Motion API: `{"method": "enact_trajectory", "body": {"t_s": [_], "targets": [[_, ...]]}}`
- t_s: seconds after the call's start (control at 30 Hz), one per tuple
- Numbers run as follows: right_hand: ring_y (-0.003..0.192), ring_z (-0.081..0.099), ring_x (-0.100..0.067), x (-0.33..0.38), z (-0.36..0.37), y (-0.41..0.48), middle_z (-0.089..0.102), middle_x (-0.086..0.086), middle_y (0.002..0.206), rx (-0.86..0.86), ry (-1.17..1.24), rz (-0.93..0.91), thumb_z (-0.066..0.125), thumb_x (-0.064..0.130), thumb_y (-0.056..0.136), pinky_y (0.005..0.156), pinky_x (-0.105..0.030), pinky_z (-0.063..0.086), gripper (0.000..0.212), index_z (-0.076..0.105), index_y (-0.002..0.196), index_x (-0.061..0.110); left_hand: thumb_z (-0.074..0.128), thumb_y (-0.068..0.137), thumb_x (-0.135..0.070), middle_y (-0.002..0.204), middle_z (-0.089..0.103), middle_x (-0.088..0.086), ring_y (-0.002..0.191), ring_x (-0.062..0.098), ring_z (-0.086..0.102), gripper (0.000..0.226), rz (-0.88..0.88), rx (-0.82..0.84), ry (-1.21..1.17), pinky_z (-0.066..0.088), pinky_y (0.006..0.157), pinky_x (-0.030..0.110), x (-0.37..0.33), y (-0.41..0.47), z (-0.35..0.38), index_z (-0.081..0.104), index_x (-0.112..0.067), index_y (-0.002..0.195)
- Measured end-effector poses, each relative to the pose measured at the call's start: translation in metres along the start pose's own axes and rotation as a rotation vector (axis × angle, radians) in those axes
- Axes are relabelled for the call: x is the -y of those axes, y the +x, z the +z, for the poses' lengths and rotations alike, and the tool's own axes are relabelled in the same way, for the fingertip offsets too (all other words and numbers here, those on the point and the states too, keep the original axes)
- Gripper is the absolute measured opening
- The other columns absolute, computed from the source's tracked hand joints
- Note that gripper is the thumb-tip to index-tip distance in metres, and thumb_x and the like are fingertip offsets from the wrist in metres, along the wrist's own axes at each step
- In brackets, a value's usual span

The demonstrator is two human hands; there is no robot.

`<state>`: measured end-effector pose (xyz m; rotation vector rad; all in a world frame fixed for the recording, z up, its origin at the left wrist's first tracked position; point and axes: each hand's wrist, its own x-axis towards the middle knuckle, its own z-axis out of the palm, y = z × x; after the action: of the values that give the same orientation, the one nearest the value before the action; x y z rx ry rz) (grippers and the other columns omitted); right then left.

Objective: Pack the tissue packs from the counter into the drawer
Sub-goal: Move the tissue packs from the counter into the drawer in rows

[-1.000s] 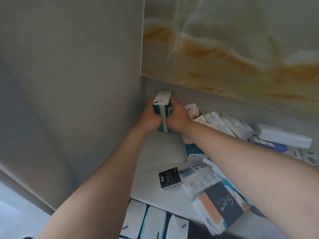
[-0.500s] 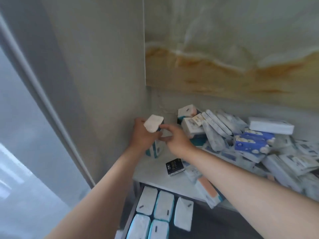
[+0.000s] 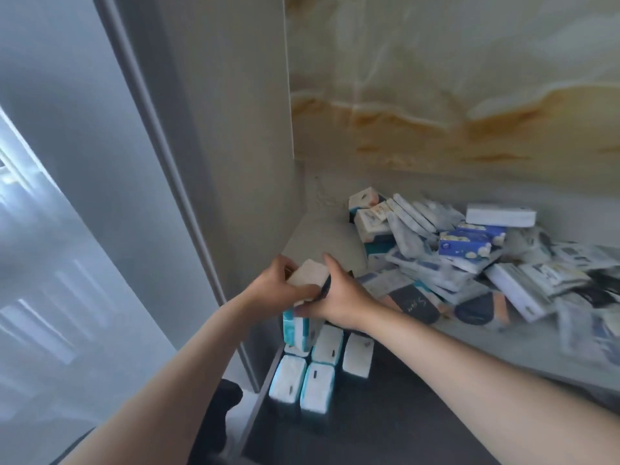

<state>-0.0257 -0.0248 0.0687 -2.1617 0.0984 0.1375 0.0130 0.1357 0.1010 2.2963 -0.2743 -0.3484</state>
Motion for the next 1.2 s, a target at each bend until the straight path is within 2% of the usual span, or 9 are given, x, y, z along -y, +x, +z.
{"method": "enact_trajectory", "body": {"t_s": [0.13, 0.3, 0.4, 0.57, 0.67, 0.8, 0.93, 1.03, 1.2], "targets": [[0.116, 0.052, -0.013, -0.019, -0.002, -0.036, 0.051, 0.008, 0.134, 0.006, -0.055, 0.007, 0.089, 0.051, 0.06, 0.091, -0.03, 0.047, 0.11, 0.026, 0.147, 0.028, 0.076, 0.079, -0.032, 0.111, 0.058, -0.004, 0.091, 0.015, 0.061, 0.045, 0.035, 0.242, -0.036, 0.053, 0.075, 0.03, 0.006, -0.024, 0.009, 0.05, -0.024, 0.115], [0.117, 0.05, -0.011, -0.052, -0.014, -0.073, 0.048, 0.009, 0.128, 0.17, -0.095, 0.047, 0.086, 0.045, 0.064, 0.102, -0.036, 0.046, 0.095, 0.029, 0.138, 0.035, 0.055, 0.089, -0.017, 0.103, 0.067, -0.002, 0.093, 0.018, 0.066, 0.016, 0.063, 0.362, 0.102, 0.055, 0.085, 0.034, 0.014, -0.032, 0.029, 0.062, -0.024, 0.102], [0.113, 0.052, -0.011, -0.067, -0.017, -0.086, 0.048, 0.01, 0.123, 0.239, -0.165, 0.101, 0.084, 0.046, 0.059, 0.096, -0.037, 0.051, 0.096, 0.028, 0.136, 0.037, 0.052, 0.09, -0.025, 0.113, 0.064, -0.007, 0.102, 0.013, 0.061, 0.022, 0.097, 0.393, 0.318, 0.052, 0.093, 0.032, 0.023, -0.031, 0.048, 0.063, -0.03, 0.107], [0.105, 0.054, -0.016, -0.077, -0.022, -0.094, 0.044, 0.009, 0.118, 0.322, -0.15, 0.178, 0.083, 0.035, 0.062, 0.067, -0.03, 0.06, 0.095, 0.026, 0.138, 0.037, 0.062, 0.089, -0.027, 0.141, 0.049, -0.004, 0.123, 0.017, 0.05, 0.052, 0.214, 0.494, 0.617, 0.043, 0.102, 0.03, 0.043, -0.027, 0.086, 0.048, -0.029, 0.138], [0.105, 0.055, -0.017, -0.078, -0.032, -0.094, 0.045, 0.007, 0.119, 0.376, -0.166, 0.196, 0.083, 0.033, 0.064, 0.069, -0.033, 0.062, 0.093, 0.027, 0.138, 0.038, 0.066, 0.087, -0.035, 0.157, 0.028, -0.005, 0.141, 0.019, 0.029, 0.071, 0.26, 0.547, 0.797, 0.032, 0.114, 0.04, 0.064, -0.025, 0.107, 0.032, -0.033, 0.149], [0.1, 0.059, -0.02, -0.085, -0.034, -0.092, 0.047, 0.003, 0.118, 0.393, -0.247, 0.213, 0.083, 0.031, 0.064, 0.068, -0.032, 0.06, 0.094, 0.028, 0.141, 0.033, 0.063, 0.09, -0.034, 0.163, 0.004, -0.005, 0.147, 0.022, 0.014, 0.078, 0.268, 0.618, 0.982, 0.035, 0.112, 0.046, 0.084, -0.024, 0.121, 0.018, -0.04, 0.153], [0.107, 0.052, -0.019, -0.104, -0.009, -0.092, 0.037, 0.002, 0.129, 0.325, -0.469, 0.155, 0.084, 0.038, 0.061, 0.081, -0.027, 0.045, 0.097, 0.029, 0.14, 0.03, 0.066, 0.089, -0.021, 0.158, 0.016, -0.001, 0.141, 0.024, 0.025, 0.073, 0.304, 0.515, 1.02, 0.042, 0.105, 0.042, 0.084, -0.02, 0.124, 0.027, -0.035, 0.149], [0.108, 0.055, -0.024, -0.12, 0.017, -0.088, 0.023, 0.001, 0.141, 0.288, -0.465, 0.158, 0.086, 0.037, 0.059, 0.088, -0.032, 0.049, 0.096, 0.031, 0.138, 0.03, 0.065, 0.086, -0.014, 0.156, 0.019, 0.0, 0.138, 0.025, 0.03, 0.075, 0.312, 0.497, 1.004, 0.043, 0.103, 0.041, 0.083, -0.019, 0.125, 0.028, -0.032, 0.148], [0.112, 0.06, -0.032, -0.137, 0.051, -0.082, -0.015, 0.009, 0.159, 0.243, -0.494, 0.2, 0.086, 0.044, 0.06, 0.086, -0.035, 0.052, 0.096, 0.029, 0.137, 0.039, 0.074, 0.077, -0.027, 0.154, 0.023, 0.0, 0.14, 0.023, 0.026, 0.094, 0.318, 0.498, 0.901, 0.041, 0.106, 0.041, 0.084, -0.019, 0.13, 0.018, -0.03, 0.151]]}}
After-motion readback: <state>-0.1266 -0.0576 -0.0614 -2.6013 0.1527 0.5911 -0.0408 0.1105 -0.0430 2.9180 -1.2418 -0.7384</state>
